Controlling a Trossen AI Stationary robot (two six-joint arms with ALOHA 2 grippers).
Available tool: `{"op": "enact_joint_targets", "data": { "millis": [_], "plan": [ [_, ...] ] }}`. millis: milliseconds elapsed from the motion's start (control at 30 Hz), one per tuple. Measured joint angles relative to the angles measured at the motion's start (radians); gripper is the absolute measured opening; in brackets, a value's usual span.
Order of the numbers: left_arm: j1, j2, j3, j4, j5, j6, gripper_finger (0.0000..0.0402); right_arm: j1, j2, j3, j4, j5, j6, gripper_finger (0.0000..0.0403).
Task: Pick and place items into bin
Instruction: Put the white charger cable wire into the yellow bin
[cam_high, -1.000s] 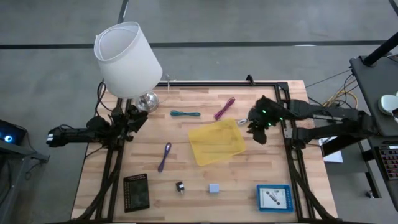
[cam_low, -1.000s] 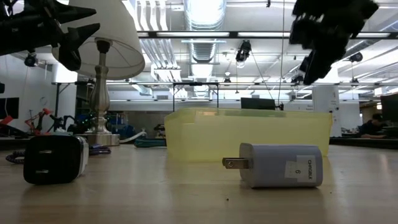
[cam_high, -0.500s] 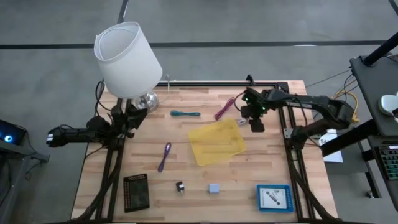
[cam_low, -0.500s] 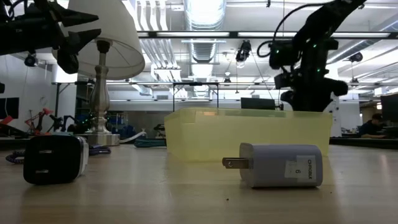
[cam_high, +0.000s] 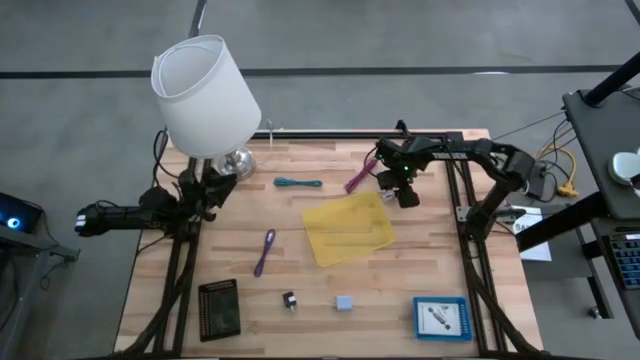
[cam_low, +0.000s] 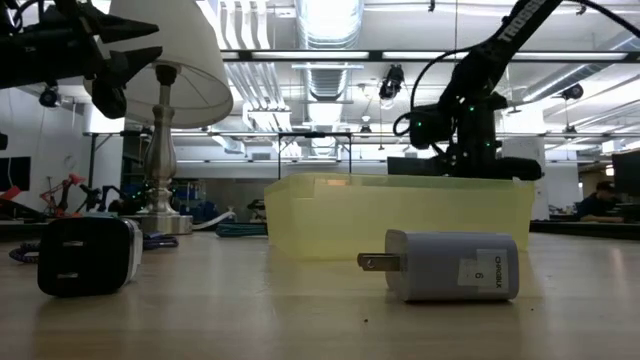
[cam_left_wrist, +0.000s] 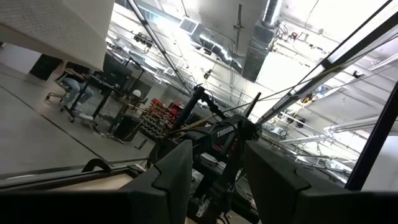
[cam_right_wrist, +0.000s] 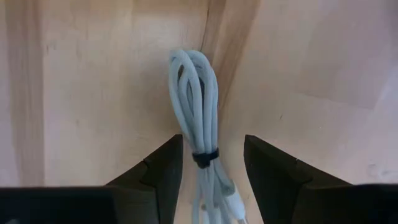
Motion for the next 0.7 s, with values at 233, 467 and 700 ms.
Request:
{"op": "enact_joint_targets", "data": {
  "millis": [233, 467, 700],
  "plan": [
    [0.000, 0.000, 0.000, 0.000, 0.000, 0.000, 0.0130, 0.000, 0.022, 0.018, -0.027, 0.040, -0.080, 0.0133],
    [0.000, 0.000, 0.000, 0.000, 0.000, 0.000, 0.0130, 0.000, 0.021, 0.013, -0.033, 0.044, -0.118, 0.0078],
    [0.000, 0.000, 0.000, 0.000, 0.000, 0.000, 0.0130, 0.000, 0.020, 0.013, -0.057, 0.044, -0.054, 0.0019]
  ]
}}
